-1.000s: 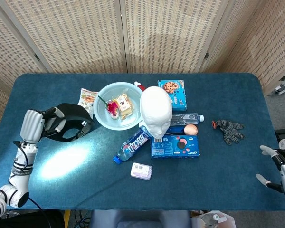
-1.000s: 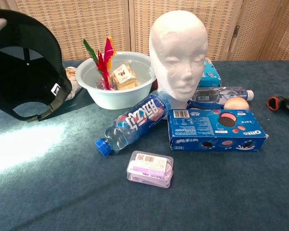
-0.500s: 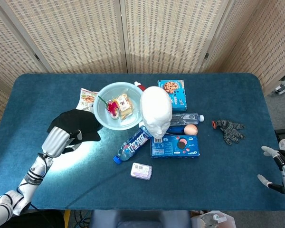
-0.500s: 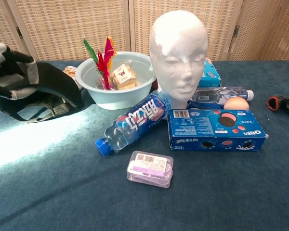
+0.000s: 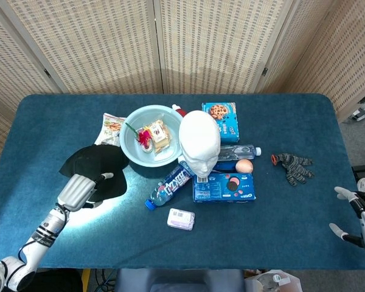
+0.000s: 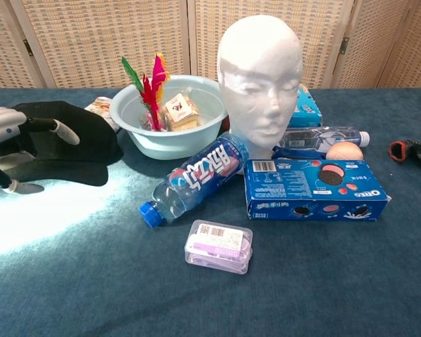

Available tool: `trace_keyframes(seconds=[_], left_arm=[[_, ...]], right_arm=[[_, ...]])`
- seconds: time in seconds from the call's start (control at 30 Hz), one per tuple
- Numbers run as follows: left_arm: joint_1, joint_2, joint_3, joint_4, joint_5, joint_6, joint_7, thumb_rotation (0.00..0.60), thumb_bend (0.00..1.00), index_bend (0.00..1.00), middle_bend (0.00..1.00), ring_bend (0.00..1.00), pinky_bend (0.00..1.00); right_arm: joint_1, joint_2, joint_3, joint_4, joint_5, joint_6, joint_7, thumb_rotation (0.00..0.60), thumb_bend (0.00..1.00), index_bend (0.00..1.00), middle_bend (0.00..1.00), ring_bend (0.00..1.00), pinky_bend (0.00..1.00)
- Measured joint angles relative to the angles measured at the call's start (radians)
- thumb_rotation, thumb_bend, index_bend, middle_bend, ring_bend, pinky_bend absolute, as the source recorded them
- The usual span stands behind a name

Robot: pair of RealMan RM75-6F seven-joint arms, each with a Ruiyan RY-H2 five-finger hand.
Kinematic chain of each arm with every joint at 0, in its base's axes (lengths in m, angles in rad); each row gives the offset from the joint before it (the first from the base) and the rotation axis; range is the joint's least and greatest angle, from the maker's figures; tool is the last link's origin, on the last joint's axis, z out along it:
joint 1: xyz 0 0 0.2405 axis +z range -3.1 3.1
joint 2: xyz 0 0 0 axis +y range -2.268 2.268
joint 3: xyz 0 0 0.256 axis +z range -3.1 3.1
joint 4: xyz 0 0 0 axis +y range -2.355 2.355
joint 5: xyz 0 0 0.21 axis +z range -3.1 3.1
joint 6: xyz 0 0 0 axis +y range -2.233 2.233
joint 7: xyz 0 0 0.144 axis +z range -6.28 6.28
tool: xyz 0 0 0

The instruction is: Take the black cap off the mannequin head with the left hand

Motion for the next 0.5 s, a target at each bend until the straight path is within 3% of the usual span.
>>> trace_keyframes(seconds=[0.13,0.33,0.5], left_arm=[[0.007,0.066,0.002,-0.135,-0.079,-0.075,0.142,0.6,0.0,0.0,0.81,0.85,1.0],[0.036,0.136,-0.004,-0.292,-0.2,-0.108,0.324,0.6,0.0,0.0,0.65,0.72,1.0],[0.077,0.168,-0.014,-0.354,-0.243,-0.065,0.365,0.6,0.0,0.0,0.51,0.61,1.0]], right_arm=[[0.003,0.0,0.0,-0.002,-0.001,-0.003,-0.001,0.6,0.02,0.25,0.36,0.27,0.27],[0.004,0.001,0.002,-0.001,0.006,-0.009,-0.001,0.6,0.02,0.25,0.36,0.27,0.27],[0.006,0.0,0.002,0.003,0.011,-0.015,0.003,0.6,0.02,0.25,0.36,0.27,0.27]])
